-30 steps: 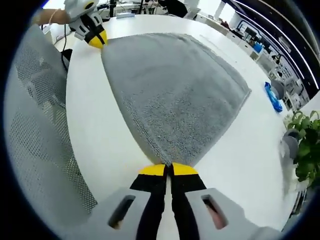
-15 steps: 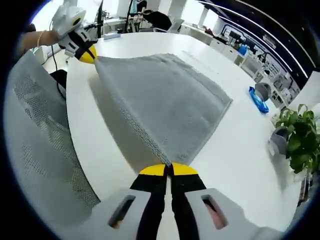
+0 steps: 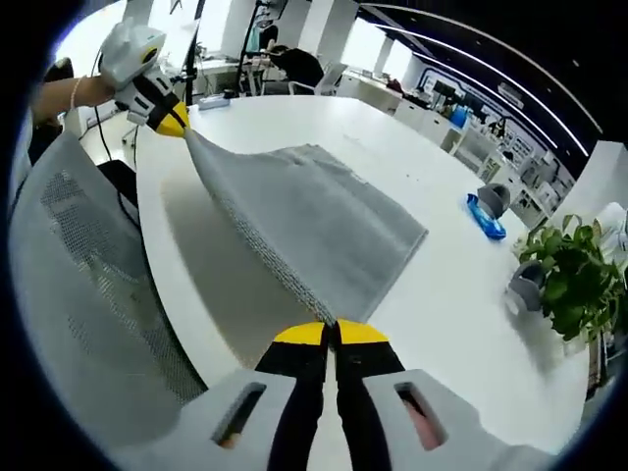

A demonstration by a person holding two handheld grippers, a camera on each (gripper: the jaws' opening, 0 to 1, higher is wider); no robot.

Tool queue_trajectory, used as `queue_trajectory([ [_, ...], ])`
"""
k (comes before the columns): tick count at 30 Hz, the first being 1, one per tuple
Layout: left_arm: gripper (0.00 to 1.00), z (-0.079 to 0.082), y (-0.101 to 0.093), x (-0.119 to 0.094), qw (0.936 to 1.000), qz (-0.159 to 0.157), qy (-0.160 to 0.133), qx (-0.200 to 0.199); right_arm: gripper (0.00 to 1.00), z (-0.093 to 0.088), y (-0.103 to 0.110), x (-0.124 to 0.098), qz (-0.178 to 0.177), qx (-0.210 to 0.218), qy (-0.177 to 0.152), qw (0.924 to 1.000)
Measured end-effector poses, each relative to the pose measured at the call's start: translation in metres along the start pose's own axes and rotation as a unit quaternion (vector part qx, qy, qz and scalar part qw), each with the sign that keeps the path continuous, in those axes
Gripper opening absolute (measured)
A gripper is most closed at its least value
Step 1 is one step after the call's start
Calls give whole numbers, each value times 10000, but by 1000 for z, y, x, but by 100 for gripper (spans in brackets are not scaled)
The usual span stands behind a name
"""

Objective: Fold the towel on the table until its edges align and the towel forms a compact rectangular stack.

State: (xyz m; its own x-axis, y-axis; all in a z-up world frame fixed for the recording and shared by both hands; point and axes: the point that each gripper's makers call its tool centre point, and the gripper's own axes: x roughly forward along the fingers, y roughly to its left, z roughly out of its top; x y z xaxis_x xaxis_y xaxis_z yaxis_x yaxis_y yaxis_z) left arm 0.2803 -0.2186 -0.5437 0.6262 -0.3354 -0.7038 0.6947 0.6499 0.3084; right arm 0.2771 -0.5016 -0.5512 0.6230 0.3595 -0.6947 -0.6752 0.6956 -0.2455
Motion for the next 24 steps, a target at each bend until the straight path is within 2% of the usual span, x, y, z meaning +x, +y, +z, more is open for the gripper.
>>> queue_trajectory([
  [6,3,5,-1,-13,9997,77,-118,-186,0,4,1,-10,-40,216,-132,9997],
  [12,3,12,-1,-25,9993,153,-175,-304,0,17,-4,-25,-160,396,-324,9986],
  [16,3,18,0,-36,9980,191,-263,-540,0,25,-7,-37,-230,527,-468,9972],
  [24,3,35,6,-54,9970,388,-468,-486,0,35,-9,-55,-380,553,-599,9959],
])
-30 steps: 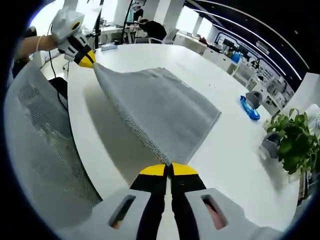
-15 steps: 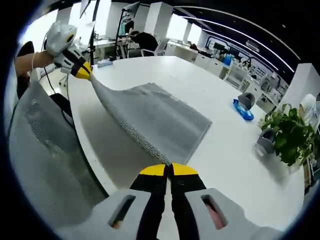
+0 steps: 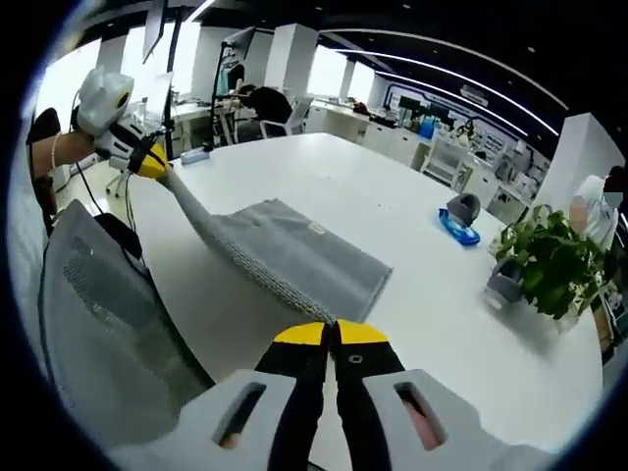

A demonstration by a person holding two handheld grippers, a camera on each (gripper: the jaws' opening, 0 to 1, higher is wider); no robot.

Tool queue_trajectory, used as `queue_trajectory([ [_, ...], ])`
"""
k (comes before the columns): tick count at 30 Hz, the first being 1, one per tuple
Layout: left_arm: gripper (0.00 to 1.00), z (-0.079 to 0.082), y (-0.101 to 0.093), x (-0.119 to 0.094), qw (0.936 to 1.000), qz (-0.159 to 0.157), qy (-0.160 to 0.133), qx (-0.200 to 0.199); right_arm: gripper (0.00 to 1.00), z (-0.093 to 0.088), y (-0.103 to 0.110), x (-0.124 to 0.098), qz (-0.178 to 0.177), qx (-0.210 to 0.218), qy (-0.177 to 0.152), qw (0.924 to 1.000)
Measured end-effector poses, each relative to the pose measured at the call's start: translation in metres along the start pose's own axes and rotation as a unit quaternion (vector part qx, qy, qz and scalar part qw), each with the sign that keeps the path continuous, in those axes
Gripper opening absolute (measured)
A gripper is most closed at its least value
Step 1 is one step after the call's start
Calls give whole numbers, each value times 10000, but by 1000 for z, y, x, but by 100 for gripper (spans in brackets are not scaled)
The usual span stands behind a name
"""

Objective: Fold the towel on the table until its edges align and the towel forms a compact rectangular stack.

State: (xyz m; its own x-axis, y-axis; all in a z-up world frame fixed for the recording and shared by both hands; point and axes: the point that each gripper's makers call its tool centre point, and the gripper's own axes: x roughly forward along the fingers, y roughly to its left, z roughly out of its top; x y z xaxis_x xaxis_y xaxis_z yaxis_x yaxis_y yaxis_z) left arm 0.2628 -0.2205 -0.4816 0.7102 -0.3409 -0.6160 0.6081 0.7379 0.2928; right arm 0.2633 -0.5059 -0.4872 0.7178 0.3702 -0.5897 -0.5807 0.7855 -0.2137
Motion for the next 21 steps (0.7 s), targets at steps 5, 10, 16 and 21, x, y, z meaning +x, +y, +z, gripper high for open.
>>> queue_trajectory([
  [5,3,10,4,-6,9998,41,-160,-115,0,7,-6,-6,-54,89,-107,9999],
  [10,3,18,10,-2,9997,64,-230,-110,0,18,-16,-3,-110,131,-235,9996],
  [16,3,25,22,7,9996,154,-227,-42,0,37,-30,9,-210,55,-369,9991],
  [21,3,31,35,17,9996,176,-212,-38,0,47,-41,24,-240,-97,-361,9990],
])
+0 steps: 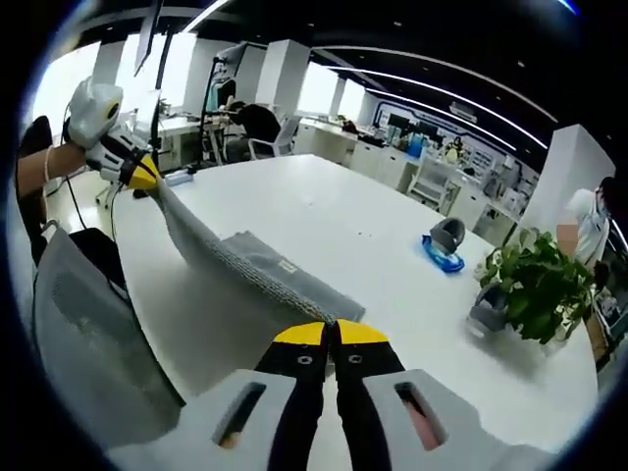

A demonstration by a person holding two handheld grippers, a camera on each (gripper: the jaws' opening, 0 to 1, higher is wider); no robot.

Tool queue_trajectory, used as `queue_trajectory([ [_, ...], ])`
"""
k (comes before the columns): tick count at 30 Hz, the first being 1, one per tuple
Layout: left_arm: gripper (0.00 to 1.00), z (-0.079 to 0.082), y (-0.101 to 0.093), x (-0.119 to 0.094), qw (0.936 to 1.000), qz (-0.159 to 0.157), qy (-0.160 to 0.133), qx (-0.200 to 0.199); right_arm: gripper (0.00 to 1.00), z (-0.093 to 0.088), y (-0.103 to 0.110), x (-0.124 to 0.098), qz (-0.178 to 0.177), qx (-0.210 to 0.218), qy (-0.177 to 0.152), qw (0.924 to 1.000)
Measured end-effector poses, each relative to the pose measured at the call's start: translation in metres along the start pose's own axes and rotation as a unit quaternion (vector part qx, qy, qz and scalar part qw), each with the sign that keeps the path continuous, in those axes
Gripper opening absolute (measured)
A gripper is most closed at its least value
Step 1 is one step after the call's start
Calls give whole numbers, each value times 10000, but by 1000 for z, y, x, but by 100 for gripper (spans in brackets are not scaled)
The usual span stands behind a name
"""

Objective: Fold the towel on the table until its edges align and the towel forms a compact rectangular stack.

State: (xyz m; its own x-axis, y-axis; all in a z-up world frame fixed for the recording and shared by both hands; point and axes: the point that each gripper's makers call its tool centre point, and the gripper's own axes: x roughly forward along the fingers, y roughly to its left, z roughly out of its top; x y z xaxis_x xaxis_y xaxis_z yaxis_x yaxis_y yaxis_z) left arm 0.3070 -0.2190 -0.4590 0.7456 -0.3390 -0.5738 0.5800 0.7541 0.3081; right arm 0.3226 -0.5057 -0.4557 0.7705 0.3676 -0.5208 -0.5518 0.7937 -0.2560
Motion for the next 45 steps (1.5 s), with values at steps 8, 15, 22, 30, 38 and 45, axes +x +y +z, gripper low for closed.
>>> queue_trajectory([
  [8,3,-2,13,33,9994,247,141,221,0,-2,-12,33,-97,46,45,9999],
  [15,3,13,31,58,9994,346,25,33,0,1,-30,57,-367,-119,124,9992],
  [22,3,15,45,86,9985,532,21,-84,0,0,-43,82,-534,104,146,9984],
  [30,3,-2,52,123,9982,520,283,-93,0,-12,-50,122,-505,237,297,9980],
  [38,3,-19,56,156,9976,583,357,-84,0,-29,-53,157,-522,134,518,9972],
  [45,4,-36,56,180,9968,589,487,-252,0,-51,-51,180,-510,198,781,9954],
])
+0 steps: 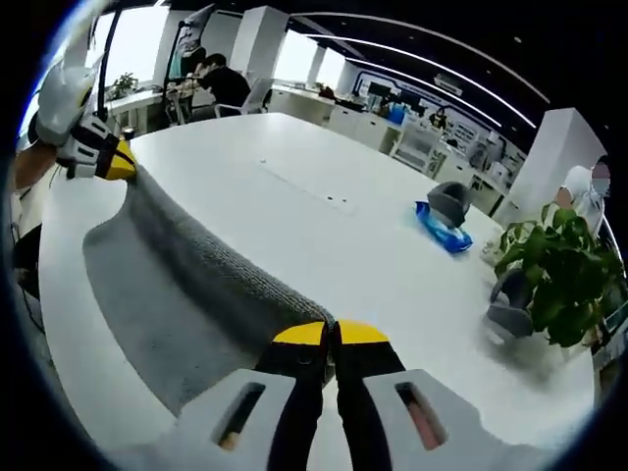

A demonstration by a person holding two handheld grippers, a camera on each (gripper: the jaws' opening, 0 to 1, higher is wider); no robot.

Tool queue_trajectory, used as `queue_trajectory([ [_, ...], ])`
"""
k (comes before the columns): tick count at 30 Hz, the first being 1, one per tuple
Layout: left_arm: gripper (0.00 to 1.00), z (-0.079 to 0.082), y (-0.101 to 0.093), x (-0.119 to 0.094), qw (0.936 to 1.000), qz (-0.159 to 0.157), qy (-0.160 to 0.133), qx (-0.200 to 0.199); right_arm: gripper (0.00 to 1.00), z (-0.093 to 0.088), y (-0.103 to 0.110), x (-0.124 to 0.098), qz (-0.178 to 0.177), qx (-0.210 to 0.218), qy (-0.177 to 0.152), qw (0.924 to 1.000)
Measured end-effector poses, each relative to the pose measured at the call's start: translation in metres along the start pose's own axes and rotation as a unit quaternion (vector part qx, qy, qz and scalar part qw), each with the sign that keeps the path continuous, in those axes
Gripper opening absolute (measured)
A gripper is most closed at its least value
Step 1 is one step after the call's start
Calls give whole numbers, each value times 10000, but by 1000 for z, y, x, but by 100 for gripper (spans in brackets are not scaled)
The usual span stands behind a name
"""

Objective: Fold the towel on the table until its edges align and the towel forms a compact rectangular stack.

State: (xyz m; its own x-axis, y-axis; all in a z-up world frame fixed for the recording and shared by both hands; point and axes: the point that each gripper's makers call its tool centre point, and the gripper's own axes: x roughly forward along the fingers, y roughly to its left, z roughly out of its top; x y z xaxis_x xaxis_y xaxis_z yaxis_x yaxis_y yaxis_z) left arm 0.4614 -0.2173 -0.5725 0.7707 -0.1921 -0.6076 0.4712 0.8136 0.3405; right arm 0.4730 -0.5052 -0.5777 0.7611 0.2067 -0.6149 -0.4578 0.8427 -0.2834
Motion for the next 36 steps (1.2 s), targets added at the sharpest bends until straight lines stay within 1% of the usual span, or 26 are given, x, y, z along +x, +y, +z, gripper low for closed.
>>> queue_trajectory([
  [2,4,-3,-2,6,9995,61,12,-324,0,-5,2,9,-53,58,93,9999],
  [3,4,-9,-3,10,9993,74,185,-301,0,-7,3,12,-57,61,133,9999],
  [5,4,-12,-5,16,9994,146,195,-244,0,-11,5,19,-113,21,186,9998],
  [7,4,-14,-4,19,9990,180,223,-352,1,-13,5,25,-169,-32,246,9995],
  [9,5,-17,-4,24,9987,139,264,-417,1,-14,4,30,-205,-8,271,9994],
  [13,6,-20,-2,29,9987,164,308,-383,2,-16,3,37,-232,35,274,9993],
  [15,8,-20,1,31,9984,177,304,-442,5,-16,2,40,-253,36,243,9994],
  [18,12,-18,7,30,9982,254,267,-472,13,-17,0,41,-239,212,242,9992],
  [20,14,-16,11,27,9982,288,209,-484,11,-18,0,36,-251,299,244,9989],
  [22,15,-14,14,26,9983,306,136,-466,12,-19,1,28,-275,341,173,9989],
  [24,15,-12,14,25,9987,238,90,-445,11,-22,4,17,-268,429,199,9985],
  [26,14,-12,11,27,9990,109,145,-416,10,-25,11,6,-202,692,207,9972],
  [27,13,-13,10,28,9990,70,174,-405,9,-27,16,1,-93,858,233,9960],
  [28,12,-13,9,28,9991,26,181,-383,9,-32,20,-6,-56,1045,343,9939],
  [30,11,-13,5,30,9995,-52,211,-218,5,-40,25,-18,-58,1101,414,9930],
  [31,9,-14,3,30,9997,-96,227,-60,4,-44,29,-25,-49,1153,444,9923],
  [33,3,-19,-2,31,9992,-192,356,69,4,-52,37,-32,-9,1210,532,9912],
  [34,2,-21,-4,33,9989,-235,401,77,4,-54,38,-33,0,1225,560,9909],
  [36,1,-28,-8,36,9980,-355,530,34,3,-62,49,-39,52,1398,633,9881],
])
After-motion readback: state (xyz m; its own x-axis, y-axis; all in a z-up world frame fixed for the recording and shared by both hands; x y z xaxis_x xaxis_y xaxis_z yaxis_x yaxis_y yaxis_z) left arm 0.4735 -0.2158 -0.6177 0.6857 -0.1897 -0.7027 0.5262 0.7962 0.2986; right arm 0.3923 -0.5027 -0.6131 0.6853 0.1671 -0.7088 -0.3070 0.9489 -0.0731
